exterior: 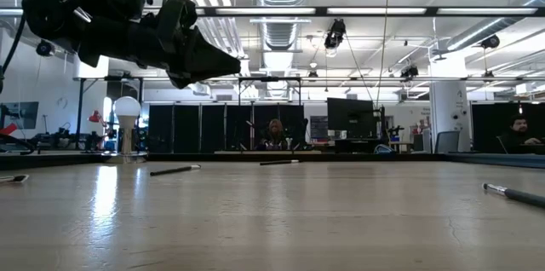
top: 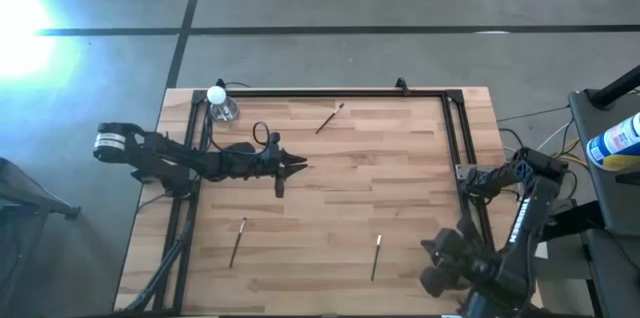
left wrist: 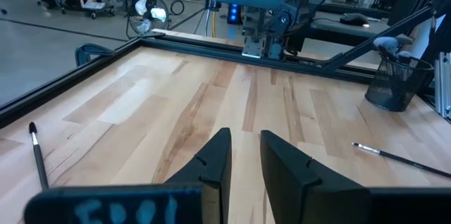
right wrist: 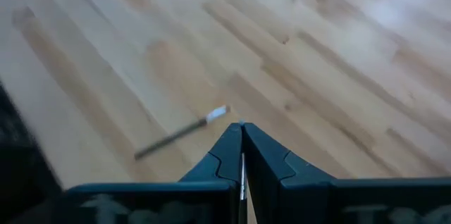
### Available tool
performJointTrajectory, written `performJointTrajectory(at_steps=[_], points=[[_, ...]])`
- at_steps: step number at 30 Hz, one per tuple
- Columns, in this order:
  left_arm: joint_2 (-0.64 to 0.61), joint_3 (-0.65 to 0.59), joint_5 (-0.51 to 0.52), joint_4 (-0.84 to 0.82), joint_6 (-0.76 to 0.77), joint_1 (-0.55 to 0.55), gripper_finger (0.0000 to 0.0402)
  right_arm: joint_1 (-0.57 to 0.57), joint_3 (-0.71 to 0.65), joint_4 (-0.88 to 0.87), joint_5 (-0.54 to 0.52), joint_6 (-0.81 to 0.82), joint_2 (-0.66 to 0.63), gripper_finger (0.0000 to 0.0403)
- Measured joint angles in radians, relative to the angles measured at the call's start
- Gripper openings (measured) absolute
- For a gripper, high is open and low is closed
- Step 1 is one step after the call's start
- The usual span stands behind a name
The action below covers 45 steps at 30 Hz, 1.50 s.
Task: Pick & Place Makeup Brushes
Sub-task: Put the black eyeshadow brush into the makeup holder
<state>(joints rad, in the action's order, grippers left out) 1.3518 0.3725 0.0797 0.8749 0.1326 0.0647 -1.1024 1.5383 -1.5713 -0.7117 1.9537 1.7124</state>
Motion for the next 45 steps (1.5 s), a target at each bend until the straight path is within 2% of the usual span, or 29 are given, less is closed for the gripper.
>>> performJointTrajectory(at_steps=[8, 15, 26, 38, 45], points=[[0.000, 0.000, 0.000, 0.000, 0.000, 0.000, 0.0071, -0.051, -0.010, -0.001, 0.024, 0.014, 0.007, 0.0008], [0.000, 0.000, 0.000, 0.000, -0.001, 0.000, 0.0071, -0.062, -0.047, 0.000, 0.036, -0.008, 0.067, 0.0008], [0.000, 0.000, 0.000, 0.000, -0.002, 0.000, 0.0071, -0.141, -0.065, 0.000, 0.056, -0.001, 0.120, 0.0008], [0.000, -0.001, 0.000, 0.000, -0.002, 0.000, 0.0071, -0.148, -0.084, 0.000, 0.056, 0.011, 0.150, 0.0009], [0.000, -0.001, 0.000, 0.000, -0.002, 0.000, 0.0071, -0.145, -0.067, 0.000, 0.057, 0.011, 0.147, 0.0042]])
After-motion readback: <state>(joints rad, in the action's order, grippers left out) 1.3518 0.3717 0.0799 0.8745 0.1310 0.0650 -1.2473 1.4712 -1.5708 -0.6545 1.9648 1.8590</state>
